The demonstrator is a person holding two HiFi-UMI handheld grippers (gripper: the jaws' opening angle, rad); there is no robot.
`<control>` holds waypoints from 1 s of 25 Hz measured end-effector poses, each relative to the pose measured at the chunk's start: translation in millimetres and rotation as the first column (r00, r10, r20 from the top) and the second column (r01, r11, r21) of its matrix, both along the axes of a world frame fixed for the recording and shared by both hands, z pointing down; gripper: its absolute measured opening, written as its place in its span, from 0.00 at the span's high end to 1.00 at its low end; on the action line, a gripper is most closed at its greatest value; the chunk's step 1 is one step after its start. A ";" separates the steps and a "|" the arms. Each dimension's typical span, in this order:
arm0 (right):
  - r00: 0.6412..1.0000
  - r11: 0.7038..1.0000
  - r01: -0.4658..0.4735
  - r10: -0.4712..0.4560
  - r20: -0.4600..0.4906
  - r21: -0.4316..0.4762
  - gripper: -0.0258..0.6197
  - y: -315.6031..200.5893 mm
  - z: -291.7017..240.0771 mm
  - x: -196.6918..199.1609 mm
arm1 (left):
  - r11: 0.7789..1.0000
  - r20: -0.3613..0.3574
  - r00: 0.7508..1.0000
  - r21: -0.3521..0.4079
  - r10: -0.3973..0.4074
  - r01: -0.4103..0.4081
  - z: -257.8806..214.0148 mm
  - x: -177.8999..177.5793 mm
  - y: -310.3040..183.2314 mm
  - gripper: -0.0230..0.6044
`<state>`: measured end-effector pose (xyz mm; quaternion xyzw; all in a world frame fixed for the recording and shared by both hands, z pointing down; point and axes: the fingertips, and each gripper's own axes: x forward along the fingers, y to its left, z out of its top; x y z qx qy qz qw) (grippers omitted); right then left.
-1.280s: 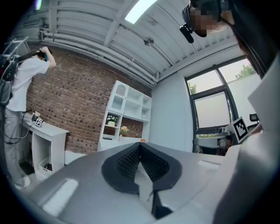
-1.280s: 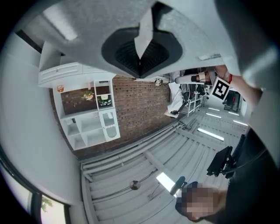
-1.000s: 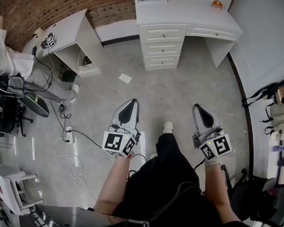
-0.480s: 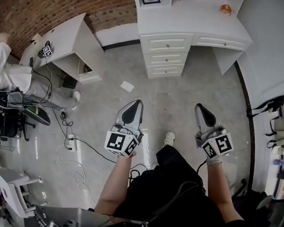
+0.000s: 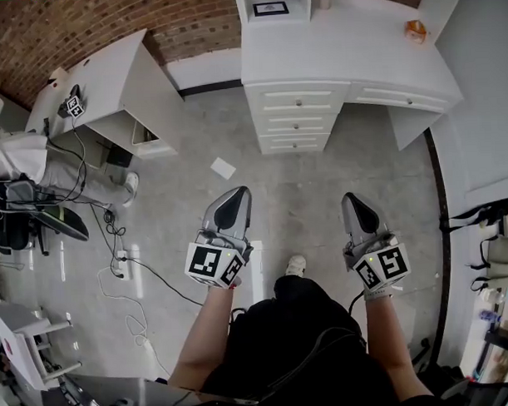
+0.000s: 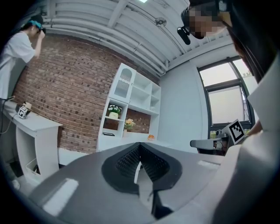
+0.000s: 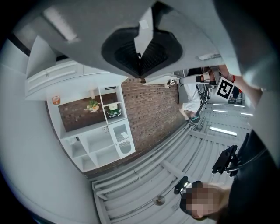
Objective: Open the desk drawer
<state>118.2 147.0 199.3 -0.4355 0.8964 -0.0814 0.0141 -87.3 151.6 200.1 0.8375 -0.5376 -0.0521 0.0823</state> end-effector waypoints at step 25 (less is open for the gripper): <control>1.000 0.992 0.001 0.001 0.011 -0.125 0.96 -148.2 72.8 -28.9 | 0.993 -0.021 0.997 -0.098 0.070 -0.072 66.9 19.4 -159.7 0.96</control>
